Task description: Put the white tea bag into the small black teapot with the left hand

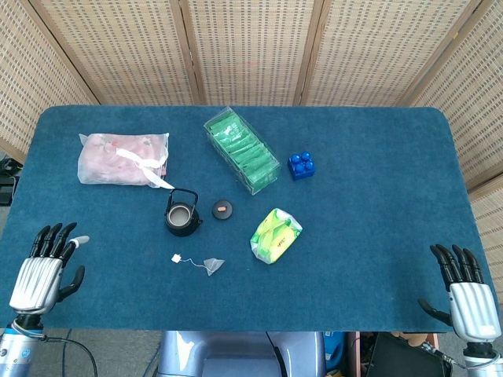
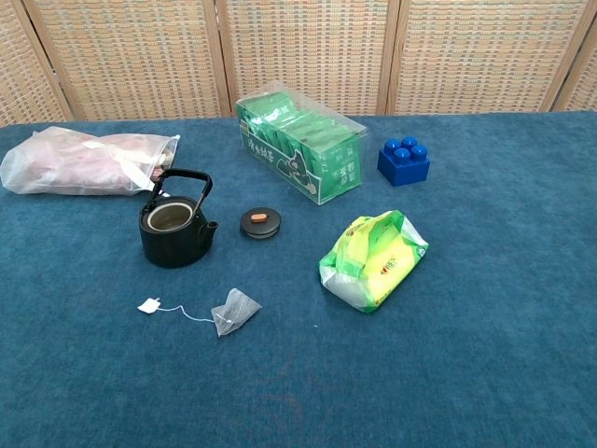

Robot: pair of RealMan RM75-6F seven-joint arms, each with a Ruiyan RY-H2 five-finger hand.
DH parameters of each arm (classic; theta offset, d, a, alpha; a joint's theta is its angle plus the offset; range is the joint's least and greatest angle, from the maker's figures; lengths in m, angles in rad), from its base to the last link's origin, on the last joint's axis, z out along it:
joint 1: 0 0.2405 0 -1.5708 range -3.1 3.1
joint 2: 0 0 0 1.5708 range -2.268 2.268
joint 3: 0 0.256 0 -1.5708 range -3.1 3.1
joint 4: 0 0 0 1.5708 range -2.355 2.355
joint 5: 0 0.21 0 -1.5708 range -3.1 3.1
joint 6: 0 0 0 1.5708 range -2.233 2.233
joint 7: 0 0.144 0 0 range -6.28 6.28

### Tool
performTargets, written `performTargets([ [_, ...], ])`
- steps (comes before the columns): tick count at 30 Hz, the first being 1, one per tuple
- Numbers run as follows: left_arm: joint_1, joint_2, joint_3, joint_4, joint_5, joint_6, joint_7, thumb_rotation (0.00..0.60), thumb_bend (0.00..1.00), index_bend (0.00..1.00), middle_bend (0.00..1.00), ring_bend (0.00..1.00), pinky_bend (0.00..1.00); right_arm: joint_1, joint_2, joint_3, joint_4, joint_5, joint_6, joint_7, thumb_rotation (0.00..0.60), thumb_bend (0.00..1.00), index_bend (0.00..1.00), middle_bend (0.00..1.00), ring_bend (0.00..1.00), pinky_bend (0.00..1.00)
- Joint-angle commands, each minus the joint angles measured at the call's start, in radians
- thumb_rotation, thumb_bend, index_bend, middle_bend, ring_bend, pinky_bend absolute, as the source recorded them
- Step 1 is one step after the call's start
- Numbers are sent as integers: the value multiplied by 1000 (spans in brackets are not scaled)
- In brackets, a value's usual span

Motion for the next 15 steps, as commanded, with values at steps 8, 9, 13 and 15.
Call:
performTargets([
  [8,-57,2,6,-3,10,-87,19,600,467,252,201,155,221,-1,0,1,3,3,1,2,600,85,115,193,34,100],
  [9,-66,-1,6,1,16,-98,25,600,467,252,210,161,236,0,0,1,3,2,0,3,600,85,115,193,34,100],
  [13,-97,-10,2,5,15,-140,40,600,462,252,281,218,278,0,-1,2,4,2,-1,3,600,85,115,193,34,100],
  [15,-121,-18,-1,8,12,-175,46,600,451,252,319,269,358,-1,-1,1,4,2,-1,3,600,85,115,193,34,100],
])
